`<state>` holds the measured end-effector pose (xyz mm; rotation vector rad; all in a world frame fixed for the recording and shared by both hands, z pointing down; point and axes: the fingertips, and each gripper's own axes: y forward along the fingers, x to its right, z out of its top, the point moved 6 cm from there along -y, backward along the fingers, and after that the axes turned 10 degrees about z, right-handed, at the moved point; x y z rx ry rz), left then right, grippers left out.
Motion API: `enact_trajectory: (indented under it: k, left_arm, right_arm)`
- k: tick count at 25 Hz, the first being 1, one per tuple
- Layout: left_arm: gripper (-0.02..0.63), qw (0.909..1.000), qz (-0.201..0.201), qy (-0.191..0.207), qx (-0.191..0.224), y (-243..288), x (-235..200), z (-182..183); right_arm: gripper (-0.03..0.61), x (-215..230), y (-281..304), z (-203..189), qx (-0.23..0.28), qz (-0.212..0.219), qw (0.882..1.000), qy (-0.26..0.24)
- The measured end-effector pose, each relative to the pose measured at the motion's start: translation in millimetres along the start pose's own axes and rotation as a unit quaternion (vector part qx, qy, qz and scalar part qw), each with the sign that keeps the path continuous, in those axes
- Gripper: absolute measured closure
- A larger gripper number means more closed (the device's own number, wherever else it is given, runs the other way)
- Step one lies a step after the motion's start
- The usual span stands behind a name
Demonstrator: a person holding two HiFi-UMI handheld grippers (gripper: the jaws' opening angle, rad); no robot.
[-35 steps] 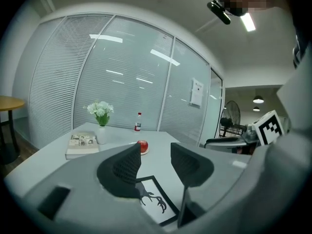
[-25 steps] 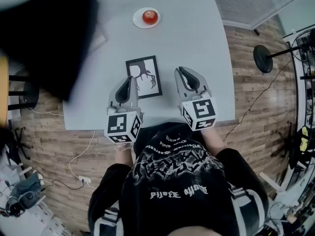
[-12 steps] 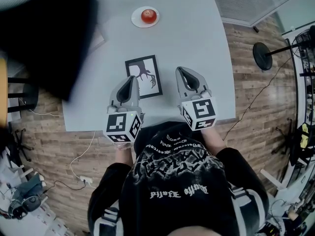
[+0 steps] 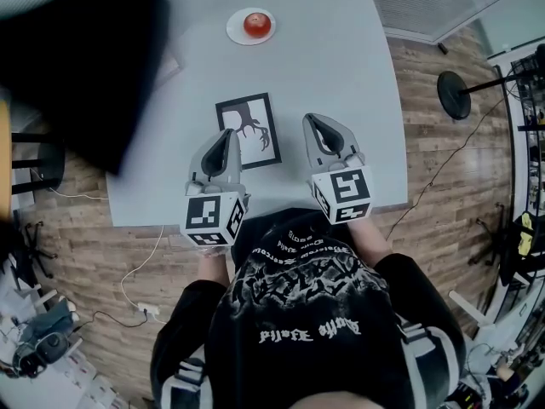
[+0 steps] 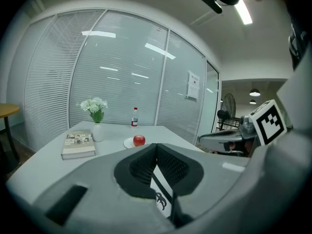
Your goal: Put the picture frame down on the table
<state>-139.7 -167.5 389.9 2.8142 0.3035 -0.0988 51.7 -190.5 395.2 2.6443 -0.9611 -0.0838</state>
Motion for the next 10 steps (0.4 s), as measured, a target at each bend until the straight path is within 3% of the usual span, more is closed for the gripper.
enact_trajectory:
  k: [10]
  left_arm:
    - [0.597, 0.9996, -0.015, -0.022, 0.011, 0.3, -3.7, 1.7]
  right_arm:
    - [0.568, 0.9, 1.8, -1.3, -0.008, -0.005, 1.0, -0.003]
